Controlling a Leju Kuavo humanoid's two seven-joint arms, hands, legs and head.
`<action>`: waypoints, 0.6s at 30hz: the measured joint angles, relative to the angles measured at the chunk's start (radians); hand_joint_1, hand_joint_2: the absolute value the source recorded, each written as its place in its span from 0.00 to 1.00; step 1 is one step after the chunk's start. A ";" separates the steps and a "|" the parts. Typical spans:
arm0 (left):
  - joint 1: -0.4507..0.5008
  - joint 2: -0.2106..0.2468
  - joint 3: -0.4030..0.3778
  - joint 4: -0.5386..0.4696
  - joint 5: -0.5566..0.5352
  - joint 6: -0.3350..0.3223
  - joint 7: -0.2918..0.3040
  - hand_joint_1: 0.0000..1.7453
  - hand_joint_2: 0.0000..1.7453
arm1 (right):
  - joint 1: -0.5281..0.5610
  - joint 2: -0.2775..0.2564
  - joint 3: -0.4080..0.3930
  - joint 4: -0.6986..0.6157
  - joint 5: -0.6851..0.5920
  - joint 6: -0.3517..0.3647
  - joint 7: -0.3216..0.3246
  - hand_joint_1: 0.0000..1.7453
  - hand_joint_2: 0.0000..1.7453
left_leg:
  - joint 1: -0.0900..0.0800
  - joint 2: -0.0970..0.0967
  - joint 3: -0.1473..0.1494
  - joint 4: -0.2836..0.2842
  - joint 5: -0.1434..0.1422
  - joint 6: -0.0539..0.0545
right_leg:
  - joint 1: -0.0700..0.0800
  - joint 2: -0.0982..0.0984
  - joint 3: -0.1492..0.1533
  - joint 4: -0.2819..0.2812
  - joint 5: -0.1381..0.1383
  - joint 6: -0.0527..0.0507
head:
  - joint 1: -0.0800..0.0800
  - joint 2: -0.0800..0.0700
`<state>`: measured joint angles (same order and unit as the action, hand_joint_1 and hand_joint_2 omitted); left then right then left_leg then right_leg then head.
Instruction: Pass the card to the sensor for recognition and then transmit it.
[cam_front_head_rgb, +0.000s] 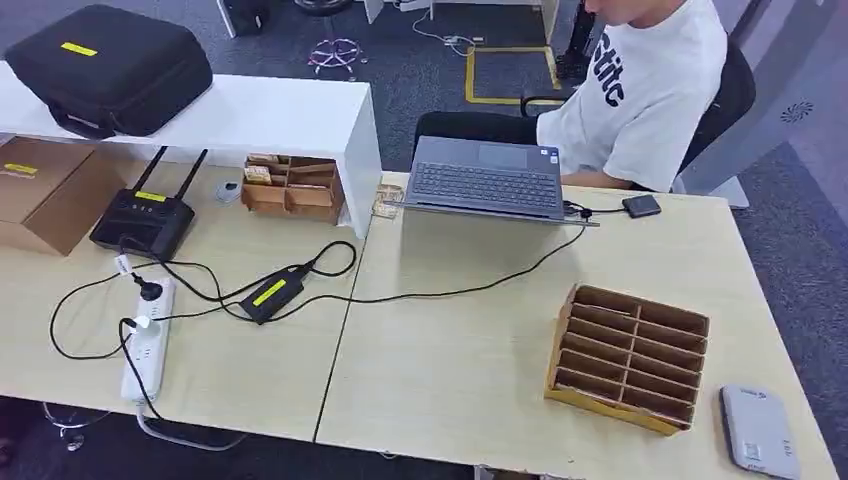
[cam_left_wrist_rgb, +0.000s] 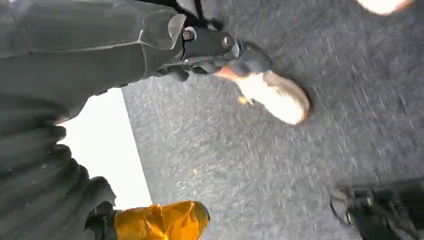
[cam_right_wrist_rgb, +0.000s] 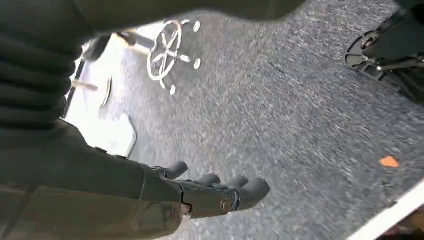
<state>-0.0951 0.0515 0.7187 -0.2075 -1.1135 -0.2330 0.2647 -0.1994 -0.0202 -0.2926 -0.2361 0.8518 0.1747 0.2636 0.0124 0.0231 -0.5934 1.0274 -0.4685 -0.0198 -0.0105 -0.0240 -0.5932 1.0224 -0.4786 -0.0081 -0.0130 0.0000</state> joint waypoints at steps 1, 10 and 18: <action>0.001 0.002 0.000 0.000 0.000 0.053 -0.013 0.00 1.00 | -0.003 0.000 0.003 0.000 -0.013 -0.013 0.005 0.00 0.00 | 0.000 0.000 0.000 0.000 0.000 0.000 | 0.000 -0.001 0.000 0.000 0.000 0.000 | -0.001 0.000; -0.008 -0.042 0.019 -0.001 0.057 0.445 -0.051 0.00 1.00 | 0.038 0.000 0.003 0.000 -0.053 -0.071 -0.022 0.00 0.00 | 0.000 -0.001 -0.001 0.000 0.000 0.000 | 0.000 -0.001 0.001 0.000 -0.001 0.000 | 0.000 0.000; -0.011 -0.042 0.019 -0.001 0.051 0.419 -0.050 0.00 1.00 | 0.038 0.000 0.003 0.000 -0.053 -0.062 -0.022 0.00 0.00 | 0.000 -0.001 -0.001 0.000 0.000 0.000 | 0.000 -0.001 0.001 0.000 0.000 0.000 | 0.000 0.000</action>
<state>-0.1060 0.0092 0.7378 -0.2087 -1.0620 0.1861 0.2152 -0.1612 -0.0202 -0.2895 -0.2361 0.7992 0.1125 0.2415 0.0124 0.0222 -0.5940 1.0274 -0.4689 -0.0194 -0.0105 -0.0250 -0.5926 1.0222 -0.4790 -0.0080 -0.0134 0.0000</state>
